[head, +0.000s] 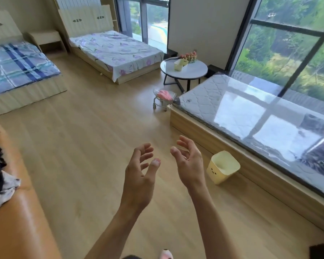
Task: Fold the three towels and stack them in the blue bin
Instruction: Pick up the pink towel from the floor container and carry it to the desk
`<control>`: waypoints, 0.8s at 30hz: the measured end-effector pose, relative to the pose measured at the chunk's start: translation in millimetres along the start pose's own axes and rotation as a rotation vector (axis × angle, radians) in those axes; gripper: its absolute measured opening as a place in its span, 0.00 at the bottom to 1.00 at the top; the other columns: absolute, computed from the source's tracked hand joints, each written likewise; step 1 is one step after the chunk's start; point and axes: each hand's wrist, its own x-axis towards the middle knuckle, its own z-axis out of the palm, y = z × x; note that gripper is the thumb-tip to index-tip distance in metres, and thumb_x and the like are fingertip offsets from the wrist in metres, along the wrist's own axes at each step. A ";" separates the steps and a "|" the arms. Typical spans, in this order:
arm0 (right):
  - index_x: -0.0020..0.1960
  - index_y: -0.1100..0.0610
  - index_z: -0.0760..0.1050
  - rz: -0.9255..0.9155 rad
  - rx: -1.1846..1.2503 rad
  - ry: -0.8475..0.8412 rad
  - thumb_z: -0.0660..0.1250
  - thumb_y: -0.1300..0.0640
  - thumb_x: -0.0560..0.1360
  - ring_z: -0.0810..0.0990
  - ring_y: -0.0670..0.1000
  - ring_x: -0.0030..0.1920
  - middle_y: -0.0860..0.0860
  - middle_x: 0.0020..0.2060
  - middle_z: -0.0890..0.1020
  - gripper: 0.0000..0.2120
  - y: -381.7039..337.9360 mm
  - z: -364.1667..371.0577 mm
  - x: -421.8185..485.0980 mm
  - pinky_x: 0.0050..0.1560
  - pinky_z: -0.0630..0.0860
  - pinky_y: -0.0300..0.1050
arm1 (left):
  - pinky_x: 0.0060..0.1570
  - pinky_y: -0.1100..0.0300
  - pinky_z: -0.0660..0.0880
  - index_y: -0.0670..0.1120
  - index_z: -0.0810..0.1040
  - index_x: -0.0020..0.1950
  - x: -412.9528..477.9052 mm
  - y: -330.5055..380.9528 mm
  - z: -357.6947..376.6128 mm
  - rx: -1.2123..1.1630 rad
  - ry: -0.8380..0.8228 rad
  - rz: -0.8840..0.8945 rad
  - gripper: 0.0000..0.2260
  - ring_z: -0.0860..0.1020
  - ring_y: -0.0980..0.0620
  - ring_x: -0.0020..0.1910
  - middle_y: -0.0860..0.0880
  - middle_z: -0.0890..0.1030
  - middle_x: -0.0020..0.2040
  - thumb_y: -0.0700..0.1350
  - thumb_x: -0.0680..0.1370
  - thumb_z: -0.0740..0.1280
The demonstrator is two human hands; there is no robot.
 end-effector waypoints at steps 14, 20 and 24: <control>0.70 0.50 0.72 0.083 -0.088 -0.098 0.70 0.54 0.77 0.81 0.37 0.52 0.45 0.57 0.81 0.22 40.8 74.7 298.7 0.49 0.78 0.32 | 0.51 0.73 0.73 0.52 0.74 0.63 317.7 -50.1 56.9 -0.123 0.030 -0.109 0.13 0.79 0.62 0.55 0.54 0.80 0.56 0.45 0.79 0.66; 0.69 0.49 0.72 0.102 -0.097 -0.043 0.70 0.53 0.78 0.81 0.37 0.51 0.45 0.57 0.81 0.21 31.2 102.5 445.5 0.46 0.76 0.29 | 0.52 0.71 0.74 0.51 0.74 0.64 476.9 -42.3 75.7 -0.117 -0.030 -0.094 0.13 0.79 0.62 0.54 0.53 0.80 0.57 0.43 0.80 0.65; 0.69 0.49 0.72 0.144 -0.071 -0.016 0.70 0.53 0.78 0.82 0.40 0.53 0.45 0.57 0.81 0.21 33.7 118.9 524.5 0.49 0.75 0.32 | 0.54 0.69 0.74 0.52 0.74 0.64 559.6 -39.8 88.1 -0.097 -0.067 -0.099 0.12 0.78 0.62 0.56 0.54 0.80 0.57 0.43 0.81 0.65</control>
